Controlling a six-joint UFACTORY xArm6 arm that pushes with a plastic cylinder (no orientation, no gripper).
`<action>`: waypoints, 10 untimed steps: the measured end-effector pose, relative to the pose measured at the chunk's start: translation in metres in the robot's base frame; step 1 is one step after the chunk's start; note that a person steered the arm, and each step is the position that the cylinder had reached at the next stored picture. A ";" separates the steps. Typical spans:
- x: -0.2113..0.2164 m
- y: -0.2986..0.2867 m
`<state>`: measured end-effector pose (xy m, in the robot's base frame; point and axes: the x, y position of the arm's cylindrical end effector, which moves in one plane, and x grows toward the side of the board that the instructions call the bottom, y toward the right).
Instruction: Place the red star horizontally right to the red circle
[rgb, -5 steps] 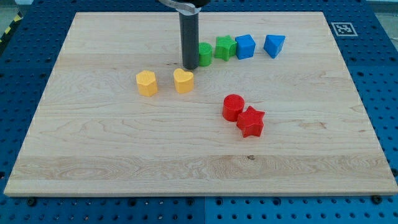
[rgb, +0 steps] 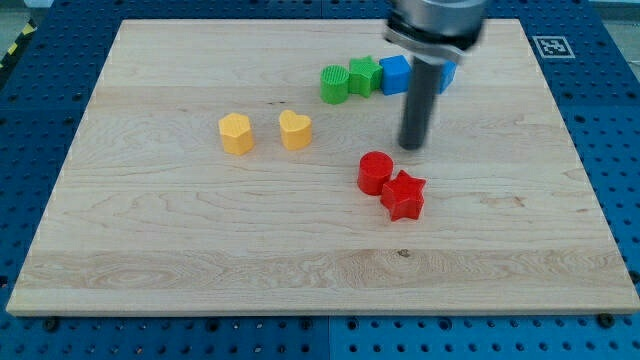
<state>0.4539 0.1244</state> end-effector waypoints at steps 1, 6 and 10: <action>0.075 0.032; 0.086 -0.041; 0.038 -0.038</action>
<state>0.4921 0.0864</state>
